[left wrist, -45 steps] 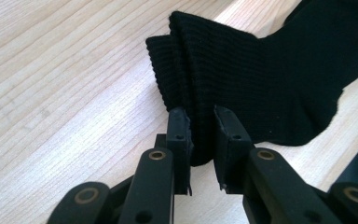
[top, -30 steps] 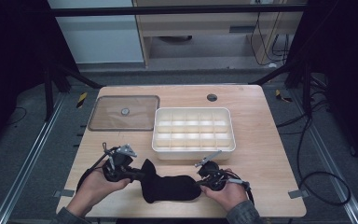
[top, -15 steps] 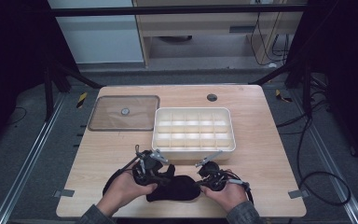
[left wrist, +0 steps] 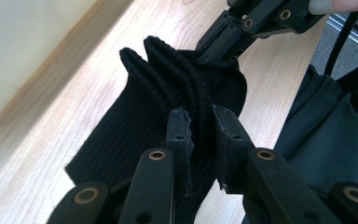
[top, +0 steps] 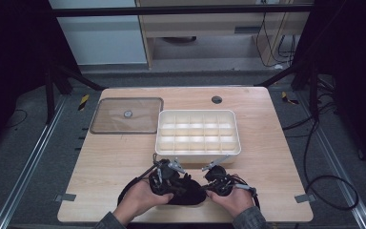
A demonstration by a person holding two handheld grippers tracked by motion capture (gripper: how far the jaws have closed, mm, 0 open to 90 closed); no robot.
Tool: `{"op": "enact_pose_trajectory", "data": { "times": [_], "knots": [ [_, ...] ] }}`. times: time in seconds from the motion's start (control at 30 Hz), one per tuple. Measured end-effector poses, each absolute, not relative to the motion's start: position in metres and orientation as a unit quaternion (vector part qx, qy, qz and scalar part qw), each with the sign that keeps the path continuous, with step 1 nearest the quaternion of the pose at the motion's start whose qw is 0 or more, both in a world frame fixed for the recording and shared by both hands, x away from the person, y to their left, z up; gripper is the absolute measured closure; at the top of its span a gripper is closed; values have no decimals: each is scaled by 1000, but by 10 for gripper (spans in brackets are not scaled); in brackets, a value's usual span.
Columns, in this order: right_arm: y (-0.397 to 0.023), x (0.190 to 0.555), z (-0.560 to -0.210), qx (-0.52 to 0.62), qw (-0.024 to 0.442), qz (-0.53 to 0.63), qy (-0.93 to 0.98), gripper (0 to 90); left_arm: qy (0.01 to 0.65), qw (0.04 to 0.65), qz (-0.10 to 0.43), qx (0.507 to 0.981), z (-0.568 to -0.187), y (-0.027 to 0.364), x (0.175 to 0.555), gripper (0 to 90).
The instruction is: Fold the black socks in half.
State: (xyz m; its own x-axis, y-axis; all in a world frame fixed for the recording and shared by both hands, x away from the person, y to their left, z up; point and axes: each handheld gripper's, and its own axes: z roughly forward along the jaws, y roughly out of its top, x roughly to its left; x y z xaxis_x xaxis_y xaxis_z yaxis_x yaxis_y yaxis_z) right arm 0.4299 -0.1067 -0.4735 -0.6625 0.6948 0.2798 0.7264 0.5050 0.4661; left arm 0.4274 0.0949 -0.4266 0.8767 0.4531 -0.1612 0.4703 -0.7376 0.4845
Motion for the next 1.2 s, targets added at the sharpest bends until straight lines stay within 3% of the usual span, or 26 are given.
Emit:
{"op": "enact_pose_trajectory", "data": {
  "times": [1.03,1.13,1.2],
  "knots": [
    [-112,431,-474,-417,33,-288,-861,859,243,249,-23,937,-453,75,426,749],
    [-113,431,-473,-414,30,-292,-862,834,246,258,-25,934,-453,74,425,726],
    [-116,429,-470,-418,26,-295,-859,764,246,262,-24,933,-450,73,423,667]
  ]
}}
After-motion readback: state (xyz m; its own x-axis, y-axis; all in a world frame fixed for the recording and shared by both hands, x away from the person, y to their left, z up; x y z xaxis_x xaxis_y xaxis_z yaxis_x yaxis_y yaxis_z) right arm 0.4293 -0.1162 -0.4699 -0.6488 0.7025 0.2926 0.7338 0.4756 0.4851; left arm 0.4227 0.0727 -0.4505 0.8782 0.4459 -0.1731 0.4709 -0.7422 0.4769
